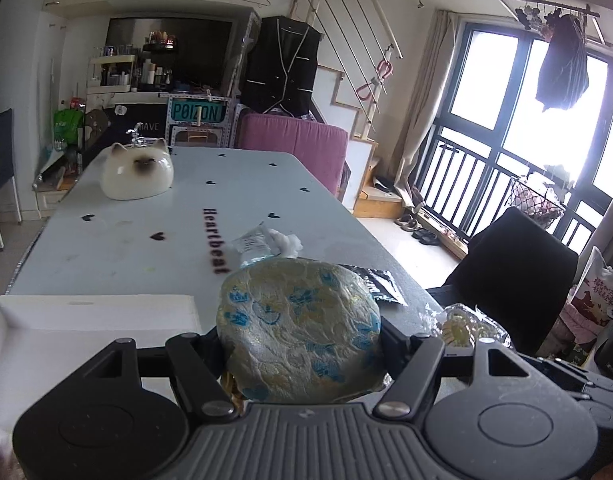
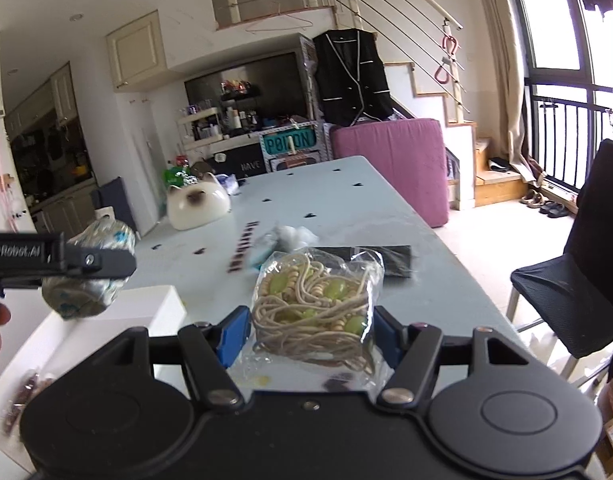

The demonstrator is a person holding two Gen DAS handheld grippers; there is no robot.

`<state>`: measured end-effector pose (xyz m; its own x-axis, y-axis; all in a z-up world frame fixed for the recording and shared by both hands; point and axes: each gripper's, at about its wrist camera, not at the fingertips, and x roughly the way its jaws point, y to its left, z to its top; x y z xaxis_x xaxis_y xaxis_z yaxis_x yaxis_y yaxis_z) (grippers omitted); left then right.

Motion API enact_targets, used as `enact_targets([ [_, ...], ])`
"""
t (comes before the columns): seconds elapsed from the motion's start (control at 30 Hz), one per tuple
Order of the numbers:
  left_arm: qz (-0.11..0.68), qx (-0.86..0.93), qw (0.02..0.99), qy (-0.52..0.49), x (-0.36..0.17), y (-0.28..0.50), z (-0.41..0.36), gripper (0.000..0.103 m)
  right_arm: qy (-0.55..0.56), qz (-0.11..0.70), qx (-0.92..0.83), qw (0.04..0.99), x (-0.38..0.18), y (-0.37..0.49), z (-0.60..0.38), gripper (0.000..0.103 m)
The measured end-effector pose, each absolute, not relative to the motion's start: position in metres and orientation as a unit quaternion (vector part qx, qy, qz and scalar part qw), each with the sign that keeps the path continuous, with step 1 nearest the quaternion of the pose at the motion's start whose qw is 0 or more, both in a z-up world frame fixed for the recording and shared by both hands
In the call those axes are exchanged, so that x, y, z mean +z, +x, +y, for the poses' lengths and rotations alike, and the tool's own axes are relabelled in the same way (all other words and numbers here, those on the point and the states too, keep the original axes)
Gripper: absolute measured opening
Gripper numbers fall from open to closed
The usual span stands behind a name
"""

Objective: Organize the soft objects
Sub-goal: 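Carry the blue-floral pouch over the white box while the right carries the beaded bag there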

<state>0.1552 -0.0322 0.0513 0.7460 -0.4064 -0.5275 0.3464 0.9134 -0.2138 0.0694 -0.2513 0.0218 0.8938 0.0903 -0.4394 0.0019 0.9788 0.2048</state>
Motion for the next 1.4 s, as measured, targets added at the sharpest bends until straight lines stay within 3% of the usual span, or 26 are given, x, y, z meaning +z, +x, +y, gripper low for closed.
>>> enact_targets([
  [0.47, 0.309, -0.153, 0.937, -0.063, 0.037, 0.125, 0.058, 0.071, 0.101, 0.247, 0.083, 0.960, 0.023, 0.062, -0.185, 0.067],
  [1.23, 0.432, -0.112, 0.889, -0.104, -0.045, 0.094, 0.145, 0.072, 0.111, 0.338, 0.194, 0.914, 0.001, 0.064, -0.071, 0.067],
  [1.33, 0.435, -0.117, 0.886, -0.106, -0.048, 0.091, 0.143, 0.079, 0.124, 0.348, 0.199, 0.908, -0.001, 0.065, -0.069, 0.075],
  [1.4, 0.437, -0.119, 0.885, -0.109, -0.049, 0.090, 0.143, 0.079, 0.129, 0.346, 0.201, 0.907, -0.001, 0.063, -0.071, 0.089],
])
